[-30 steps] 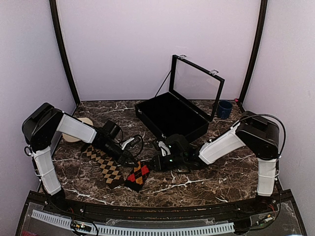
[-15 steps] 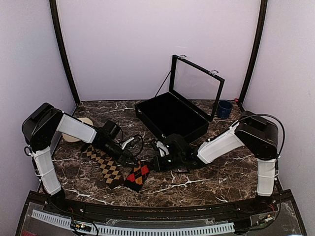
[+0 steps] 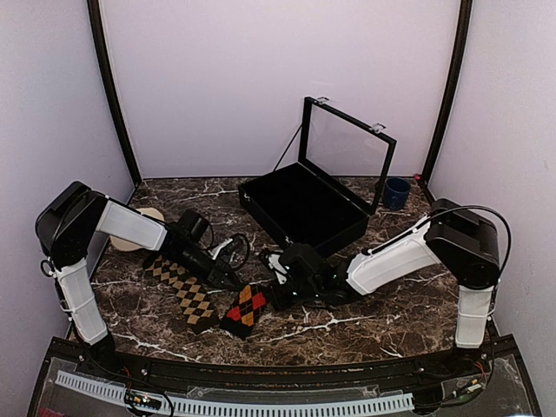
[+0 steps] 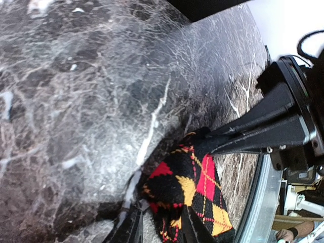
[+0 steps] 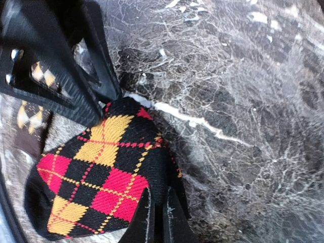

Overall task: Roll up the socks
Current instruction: Pick up the sock from the center of the board.

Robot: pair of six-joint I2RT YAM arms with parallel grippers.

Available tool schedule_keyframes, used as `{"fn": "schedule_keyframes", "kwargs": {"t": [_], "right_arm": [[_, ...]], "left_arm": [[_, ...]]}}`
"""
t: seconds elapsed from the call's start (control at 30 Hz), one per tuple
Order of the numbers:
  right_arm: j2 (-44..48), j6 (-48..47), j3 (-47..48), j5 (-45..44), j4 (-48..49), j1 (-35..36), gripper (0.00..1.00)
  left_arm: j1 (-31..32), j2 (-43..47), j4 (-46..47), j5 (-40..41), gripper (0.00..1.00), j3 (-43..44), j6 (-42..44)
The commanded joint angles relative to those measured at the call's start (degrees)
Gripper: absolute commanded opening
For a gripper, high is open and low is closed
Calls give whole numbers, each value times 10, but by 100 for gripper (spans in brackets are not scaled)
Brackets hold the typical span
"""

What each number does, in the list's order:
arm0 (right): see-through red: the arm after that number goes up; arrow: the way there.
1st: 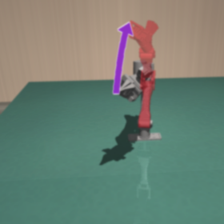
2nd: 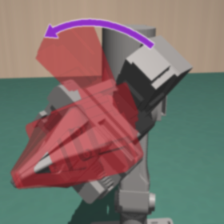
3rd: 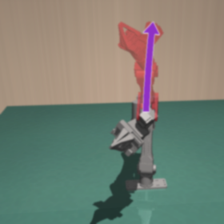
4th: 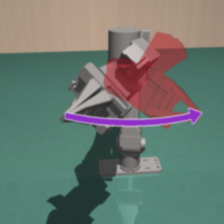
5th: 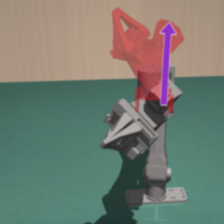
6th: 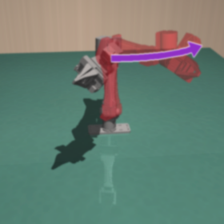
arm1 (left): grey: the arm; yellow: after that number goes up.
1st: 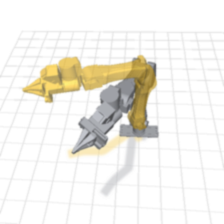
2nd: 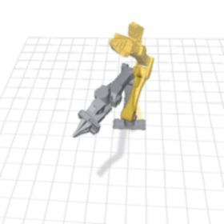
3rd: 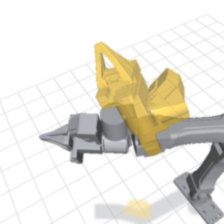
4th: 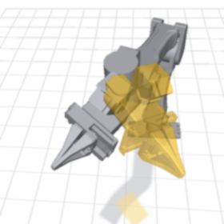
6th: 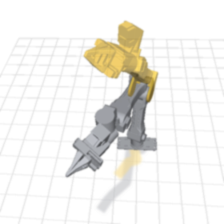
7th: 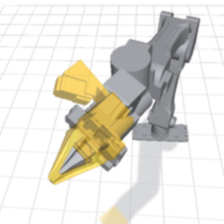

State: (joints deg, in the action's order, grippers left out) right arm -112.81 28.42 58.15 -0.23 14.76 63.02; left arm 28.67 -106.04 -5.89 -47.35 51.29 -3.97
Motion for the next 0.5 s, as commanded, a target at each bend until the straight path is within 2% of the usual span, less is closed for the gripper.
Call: {"fn": "schedule_keyframes", "kwargs": {"t": [0.0,0.33,0.37,0.43,0.47], "right_arm": [[22,-87,20,-98,-39,35,0],[29,-104,44,-120,-47,111,0],[29,-104,46,-255,-46,122,0],[27,-228,54,-333,-50,134,0],[25,-248,57,-350,-52,136,0]], "left_arm": [[-16,8,-15,9,30,4,-27],[-26,11,-44,-50,31,42,-92],[-26,11,-47,-58,31,45,-99],[-26,13,-58,-69,32,50,-116],[-26,16,-63,-75,33,52,-125]]}}
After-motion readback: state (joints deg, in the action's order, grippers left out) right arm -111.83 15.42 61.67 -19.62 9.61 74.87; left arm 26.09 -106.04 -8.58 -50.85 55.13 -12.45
